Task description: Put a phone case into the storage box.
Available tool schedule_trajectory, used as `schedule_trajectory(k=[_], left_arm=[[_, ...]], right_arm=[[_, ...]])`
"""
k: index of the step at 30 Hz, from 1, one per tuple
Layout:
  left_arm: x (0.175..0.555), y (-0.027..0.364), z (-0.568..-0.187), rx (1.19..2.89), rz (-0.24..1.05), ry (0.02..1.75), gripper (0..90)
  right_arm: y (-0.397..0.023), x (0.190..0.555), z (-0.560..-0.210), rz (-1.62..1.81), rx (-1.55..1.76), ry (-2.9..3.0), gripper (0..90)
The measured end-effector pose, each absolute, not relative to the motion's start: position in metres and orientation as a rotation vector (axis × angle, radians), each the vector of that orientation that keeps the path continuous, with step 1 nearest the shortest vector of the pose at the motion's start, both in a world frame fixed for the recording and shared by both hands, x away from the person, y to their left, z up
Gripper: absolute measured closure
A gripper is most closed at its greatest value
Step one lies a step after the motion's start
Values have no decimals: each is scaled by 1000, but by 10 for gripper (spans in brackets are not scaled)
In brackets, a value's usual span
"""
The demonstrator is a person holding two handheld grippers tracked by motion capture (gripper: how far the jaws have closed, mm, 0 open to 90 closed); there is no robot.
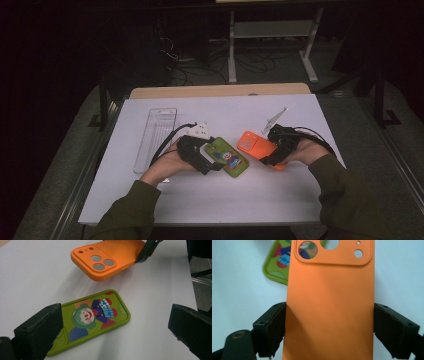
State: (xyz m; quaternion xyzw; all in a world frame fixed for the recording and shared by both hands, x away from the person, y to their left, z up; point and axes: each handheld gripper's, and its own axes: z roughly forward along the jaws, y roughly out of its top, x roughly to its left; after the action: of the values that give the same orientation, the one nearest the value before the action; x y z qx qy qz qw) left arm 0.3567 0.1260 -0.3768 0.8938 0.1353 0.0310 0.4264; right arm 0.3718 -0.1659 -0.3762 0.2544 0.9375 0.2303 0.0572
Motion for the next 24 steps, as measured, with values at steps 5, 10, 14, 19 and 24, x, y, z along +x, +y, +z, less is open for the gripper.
schedule_trajectory(k=[5,10,14,19,24], left_arm=[[351,124,-376,2232,66,329,0],[351,127,-374,2237,68,306,0],[350,128,-374,2247,67,293,0],[350,129,-372,2250,65,275,0],[348,129,-371,2248,52,258,0]], right_arm=[[-159,367,-372,708,682,2861,152],[-149,363,-371,713,601,2897,152],[-141,360,-372,712,540,2922,152],[-133,357,-373,696,486,2946,153],[-125,353,-376,682,438,2964,153]])
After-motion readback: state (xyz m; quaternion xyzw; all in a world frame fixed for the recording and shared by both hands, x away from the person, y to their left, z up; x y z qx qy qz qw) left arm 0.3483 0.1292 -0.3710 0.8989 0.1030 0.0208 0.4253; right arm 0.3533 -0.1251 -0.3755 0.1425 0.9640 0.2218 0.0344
